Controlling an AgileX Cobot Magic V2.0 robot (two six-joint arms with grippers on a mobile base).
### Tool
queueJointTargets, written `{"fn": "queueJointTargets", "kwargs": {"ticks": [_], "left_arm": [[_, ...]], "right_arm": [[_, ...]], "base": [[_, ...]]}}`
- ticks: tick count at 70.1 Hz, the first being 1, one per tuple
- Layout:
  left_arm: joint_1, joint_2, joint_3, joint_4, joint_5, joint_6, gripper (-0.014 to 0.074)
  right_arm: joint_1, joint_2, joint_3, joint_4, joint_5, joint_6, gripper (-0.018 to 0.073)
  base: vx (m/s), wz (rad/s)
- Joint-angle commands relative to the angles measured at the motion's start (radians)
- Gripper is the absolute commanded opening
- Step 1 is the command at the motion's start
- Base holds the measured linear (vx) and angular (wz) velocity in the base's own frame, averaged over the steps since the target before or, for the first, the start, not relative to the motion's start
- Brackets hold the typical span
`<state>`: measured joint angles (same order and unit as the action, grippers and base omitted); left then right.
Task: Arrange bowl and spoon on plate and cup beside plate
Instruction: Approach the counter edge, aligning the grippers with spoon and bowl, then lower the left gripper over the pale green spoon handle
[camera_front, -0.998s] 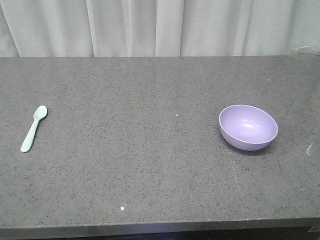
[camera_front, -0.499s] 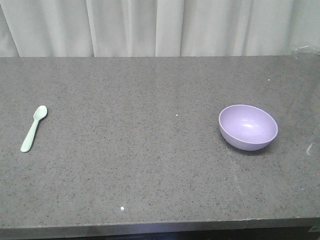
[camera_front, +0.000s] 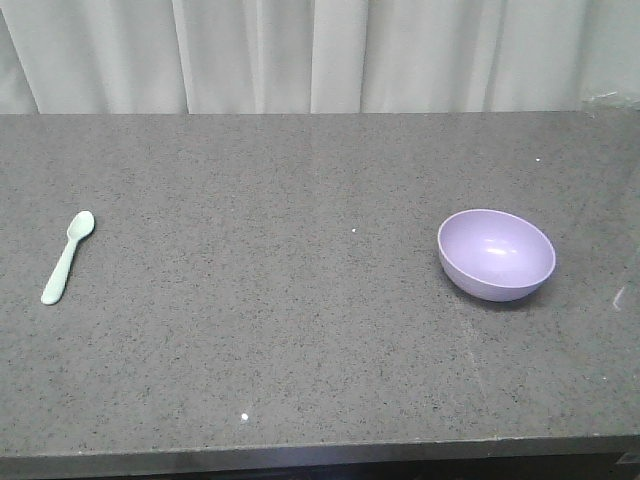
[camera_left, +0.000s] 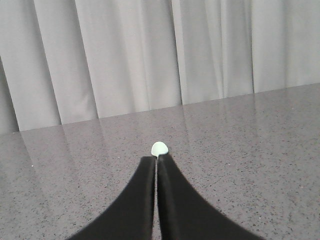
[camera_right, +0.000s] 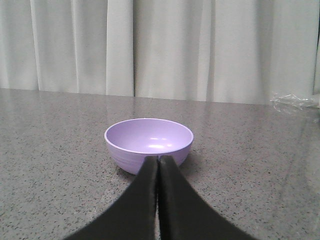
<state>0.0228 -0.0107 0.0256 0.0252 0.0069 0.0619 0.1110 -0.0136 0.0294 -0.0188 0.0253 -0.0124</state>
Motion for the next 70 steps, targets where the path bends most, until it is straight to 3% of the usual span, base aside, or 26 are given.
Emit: {"fn": "queueJointTargets", "kwargs": {"ticks": [1, 10, 17, 35, 46, 58, 70], "left_arm": [[0.0, 0.017, -0.008, -0.003, -0.077, -0.007, -0.0006], [0.0, 0.017, -0.01, -0.004, -0.085, -0.042, -0.0006], [0.0, 0.021, -0.059, -0.006, -0.007, -0.042, -0.0006], [0.0, 0.225, -0.359, -0.025, 0.165, -0.116, -0.0006], [0.0, 0.436, -0.609, -0.025, 0.416, -0.139, -0.0006], [0.0, 0.67, -0.914, -0.025, 0.832, -0.134, -0.0006], [0.0, 0.849, -1.095, -0.003, 0.948, -0.134, -0.0006]], "right_arm": [[0.0, 0.014, 0.002, -0.005, -0.08, -0.002, -0.0009], [0.0, 0.014, 0.002, -0.005, -0.087, -0.002, -0.0009], [0.0, 0.015, -0.015, 0.019, -0.066, -0.001, -0.0009], [0.0, 0.203, -0.295, 0.041, 0.202, -0.004, -0.0009], [0.0, 0.404, -0.542, 0.03, 0.481, -0.004, -0.0009], [0.0, 0.582, -0.764, 0.019, 0.65, -0.01, -0.0009], [0.0, 0.73, -0.932, -0.025, 0.764, -0.009, -0.0009]], "base": [[0.0, 0.0], [0.0, 0.0], [0.0, 0.0], [0.0, 0.0], [0.0, 0.0], [0.0, 0.0], [0.0, 0.0]]}}
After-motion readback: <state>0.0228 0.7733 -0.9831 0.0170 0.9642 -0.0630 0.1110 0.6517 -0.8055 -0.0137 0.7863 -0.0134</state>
